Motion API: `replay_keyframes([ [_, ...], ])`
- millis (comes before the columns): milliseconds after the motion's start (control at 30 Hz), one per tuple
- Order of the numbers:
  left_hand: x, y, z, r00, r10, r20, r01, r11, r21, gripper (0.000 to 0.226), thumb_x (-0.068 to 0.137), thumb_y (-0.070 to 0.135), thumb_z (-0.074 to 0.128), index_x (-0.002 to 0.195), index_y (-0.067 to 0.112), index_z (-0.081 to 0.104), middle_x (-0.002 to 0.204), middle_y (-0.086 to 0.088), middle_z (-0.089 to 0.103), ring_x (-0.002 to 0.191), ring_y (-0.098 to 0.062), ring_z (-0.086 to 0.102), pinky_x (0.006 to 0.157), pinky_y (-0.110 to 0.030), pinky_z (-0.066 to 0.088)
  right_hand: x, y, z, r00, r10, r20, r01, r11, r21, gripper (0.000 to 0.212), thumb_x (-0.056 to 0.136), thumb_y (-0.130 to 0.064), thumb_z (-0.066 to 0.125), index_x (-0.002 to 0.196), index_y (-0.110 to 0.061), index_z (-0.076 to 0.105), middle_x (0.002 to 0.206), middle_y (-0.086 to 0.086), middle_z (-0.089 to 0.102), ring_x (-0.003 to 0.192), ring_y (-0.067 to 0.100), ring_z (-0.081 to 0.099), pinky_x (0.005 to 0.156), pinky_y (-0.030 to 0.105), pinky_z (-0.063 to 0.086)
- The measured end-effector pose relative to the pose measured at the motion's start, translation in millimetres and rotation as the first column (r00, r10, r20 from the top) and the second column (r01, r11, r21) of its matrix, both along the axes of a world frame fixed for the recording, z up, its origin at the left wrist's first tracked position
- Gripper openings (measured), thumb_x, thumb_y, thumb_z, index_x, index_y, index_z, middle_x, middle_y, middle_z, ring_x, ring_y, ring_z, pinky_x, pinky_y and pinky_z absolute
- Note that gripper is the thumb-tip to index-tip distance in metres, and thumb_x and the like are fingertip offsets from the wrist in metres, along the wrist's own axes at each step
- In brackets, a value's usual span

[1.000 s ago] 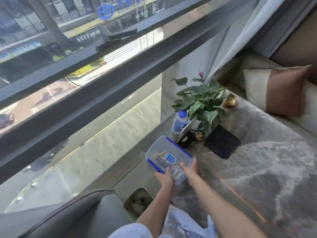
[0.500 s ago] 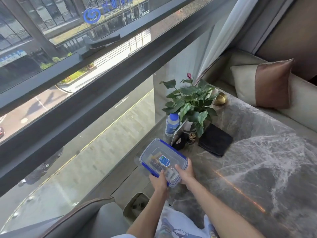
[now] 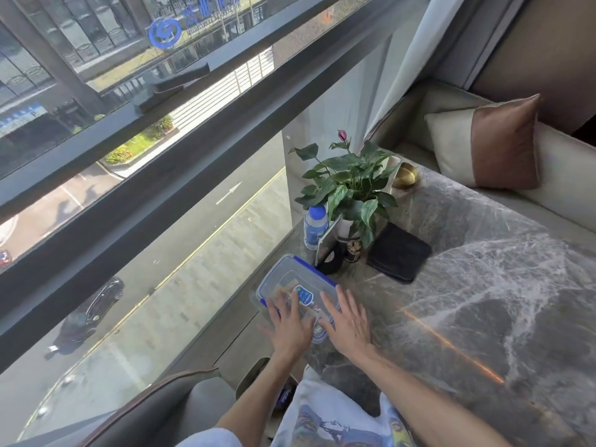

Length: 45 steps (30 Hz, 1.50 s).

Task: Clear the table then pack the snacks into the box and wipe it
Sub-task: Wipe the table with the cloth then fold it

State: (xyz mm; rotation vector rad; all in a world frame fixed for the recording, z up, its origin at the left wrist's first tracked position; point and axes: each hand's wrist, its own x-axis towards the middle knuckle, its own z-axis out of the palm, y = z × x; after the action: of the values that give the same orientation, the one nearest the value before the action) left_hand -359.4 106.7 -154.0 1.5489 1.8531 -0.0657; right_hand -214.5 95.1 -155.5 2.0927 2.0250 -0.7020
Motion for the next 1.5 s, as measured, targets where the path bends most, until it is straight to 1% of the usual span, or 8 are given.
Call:
replay_keyframes([
  [300, 6.6, 6.6, 2.1, 0.973, -0.166, -0.163, 0.141, 0.978, -0.153, 0.086, 0.091, 0.066, 0.030, 0.149, 0.030, -0.023, 0.157, -0.009, -0.034, 0.144, -0.038, -0.030, 0.110, -0.073, 0.004, -3.0, 3.0, 9.3, 0.999, -0.031, -0.030, 0.030, 0.998, -0.050, 0.070, 0.094, -0.057, 0.038, 0.153, -0.040, 0.002, 0.164, 0.003, -0.005, 0.152, 0.027, -0.003, 0.121, 0.049, 0.007],
  [467, 24.3, 20.9, 29.2, 0.887, -0.242, -0.393, 0.245, 0.969, -0.044, 0.057, 0.094, 0.045, 0.038, 0.142, 0.016, 0.028, 0.146, -0.020, 0.035, 0.135, -0.040, 0.032, 0.105, -0.053, 0.035, 16.2, 8.7, 14.0, 0.967, -0.125, -0.224, 0.146, 0.986, 0.083, 0.063, 0.093, -0.051, 0.047, 0.151, -0.032, 0.027, 0.160, 0.006, 0.024, 0.150, 0.025, 0.014, 0.122, 0.044, 0.010],
  [600, 67.3, 36.5, 40.5, 0.906, -0.410, -0.102, 0.422, 0.881, 0.214, 0.019, 0.092, 0.025, 0.042, 0.106, 0.016, 0.050, 0.105, -0.007, 0.063, 0.095, -0.030, 0.058, 0.070, -0.034, 0.040, 68.9, 9.3, 19.0, 0.736, -0.528, -0.425, 0.620, 0.777, 0.109, 0.032, 0.092, -0.039, 0.055, 0.121, -0.026, 0.063, 0.119, -0.001, 0.069, 0.113, 0.021, 0.062, 0.093, 0.032, 0.047],
  [767, 153.7, 87.1, 42.7, 0.900, -0.368, 0.234, 0.329, 0.925, 0.189, 0.020, 0.094, 0.019, 0.042, 0.090, 0.007, 0.059, 0.092, -0.019, 0.069, 0.091, -0.040, 0.062, 0.073, -0.040, 0.045, 158.2, 29.7, 21.7, 0.401, -0.829, -0.390, 0.885, 0.461, -0.071, 0.022, 0.093, -0.025, 0.056, 0.106, -0.019, 0.071, 0.111, 0.010, 0.073, 0.104, 0.031, 0.066, 0.083, 0.036, 0.052],
  [1000, 244.9, 170.4, -5.7, 0.921, -0.381, 0.083, 0.372, 0.922, 0.105, 0.041, 0.090, 0.011, 0.045, 0.131, 0.004, 0.047, 0.127, -0.021, 0.058, 0.118, -0.038, 0.055, 0.100, -0.041, 0.043, 219.3, 87.5, -28.2, 0.269, -0.900, -0.342, 0.922, 0.343, -0.179, 0.029, 0.090, -0.016, 0.055, 0.114, -0.019, 0.071, 0.120, 0.009, 0.070, 0.113, 0.029, 0.063, 0.094, 0.033, 0.050],
  [1067, 257.0, 185.5, -22.6, 0.852, -0.511, -0.111, 0.520, 0.851, 0.073, 0.053, 0.090, 0.010, 0.048, 0.140, 0.001, 0.034, 0.137, -0.023, 0.048, 0.126, -0.038, 0.049, 0.107, -0.043, 0.040, 216.9, 97.9, -43.7, 0.305, -0.872, -0.383, 0.911, 0.384, -0.148, 0.036, 0.091, -0.016, 0.057, 0.126, -0.022, 0.063, 0.125, 0.008, 0.067, 0.116, 0.028, 0.061, 0.097, 0.034, 0.049],
  [1233, 272.0, 203.2, -43.6, 0.895, -0.427, -0.128, 0.437, 0.898, 0.058, 0.051, 0.091, 0.010, 0.050, 0.138, -0.003, 0.034, 0.139, -0.024, 0.046, 0.127, -0.039, 0.049, 0.104, -0.042, 0.042, 200.3, 87.1, -75.3, 0.780, -0.606, -0.159, 0.626, 0.763, 0.160, 0.048, 0.094, -0.030, 0.052, 0.141, -0.033, 0.046, 0.144, 0.002, 0.042, 0.131, 0.023, 0.041, 0.104, 0.035, 0.042],
  [1500, 272.9, 208.2, -39.1, 0.964, -0.208, 0.167, 0.219, 0.974, -0.054, 0.028, 0.080, 0.004, 0.055, 0.107, -0.001, 0.060, 0.109, -0.023, 0.066, 0.103, -0.038, 0.064, 0.083, -0.037, 0.052, 202.4, 74.0, -78.9, 0.773, -0.615, -0.158, 0.611, 0.788, -0.078, 0.059, 0.098, -0.039, 0.042, 0.152, -0.037, 0.019, 0.163, 0.002, -0.006, 0.149, 0.030, -0.008, 0.121, 0.043, 0.011],
])
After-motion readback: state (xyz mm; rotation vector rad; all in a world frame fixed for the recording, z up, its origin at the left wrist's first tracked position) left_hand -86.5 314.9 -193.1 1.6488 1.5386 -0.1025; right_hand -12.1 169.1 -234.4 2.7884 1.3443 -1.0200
